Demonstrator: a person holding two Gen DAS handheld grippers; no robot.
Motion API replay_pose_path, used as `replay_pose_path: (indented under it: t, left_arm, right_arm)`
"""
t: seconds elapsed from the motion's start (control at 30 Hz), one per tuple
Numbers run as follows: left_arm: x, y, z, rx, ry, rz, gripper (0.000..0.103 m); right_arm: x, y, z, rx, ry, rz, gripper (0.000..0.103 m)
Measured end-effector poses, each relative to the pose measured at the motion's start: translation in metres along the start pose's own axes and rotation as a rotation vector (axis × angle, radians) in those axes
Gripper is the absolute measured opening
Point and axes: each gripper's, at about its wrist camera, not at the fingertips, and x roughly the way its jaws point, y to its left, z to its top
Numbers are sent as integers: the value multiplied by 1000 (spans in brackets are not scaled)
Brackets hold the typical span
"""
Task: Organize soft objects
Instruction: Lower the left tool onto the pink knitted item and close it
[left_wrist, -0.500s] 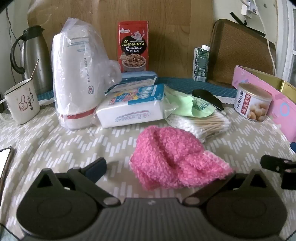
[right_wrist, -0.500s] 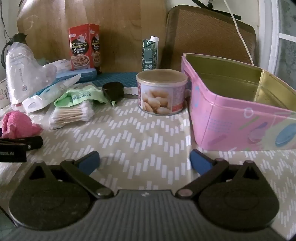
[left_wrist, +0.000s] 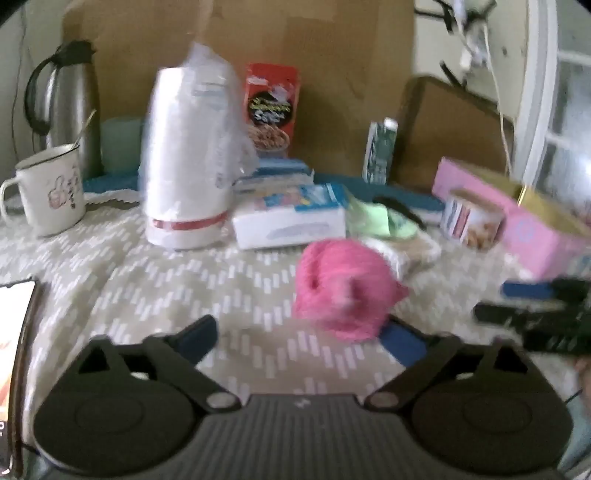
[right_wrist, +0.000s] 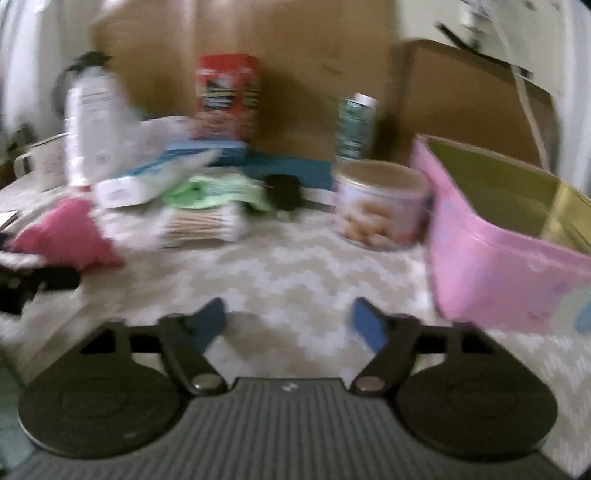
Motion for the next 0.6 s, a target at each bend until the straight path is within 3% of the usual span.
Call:
replay_pose_path:
  t: [0.07,0.17,0.27,0.43,0.53,0.6]
  left_arm:
    - [-7,9,5,-55,-16,-57,89]
    - [-14,19,10,-105,-32,-154,87]
    - [-12,22,11,-135,-36,-197,83]
    - [2,26,5,-215,2,-202,82]
    - [9,27,4,-226,12,-214,81]
    - [13,21,5,-196,15,-150,66]
  right_arm:
    - [0,7,3,-2,1,39,59]
    - [0,26,8,-29,-1,122,59]
    - [4,51,14,-104,8,176,59]
    - [18,83,29,-185,19,258,60]
    - [35,98,40,-222,36,276,67]
    - [49,103,45,-213,61,294,66]
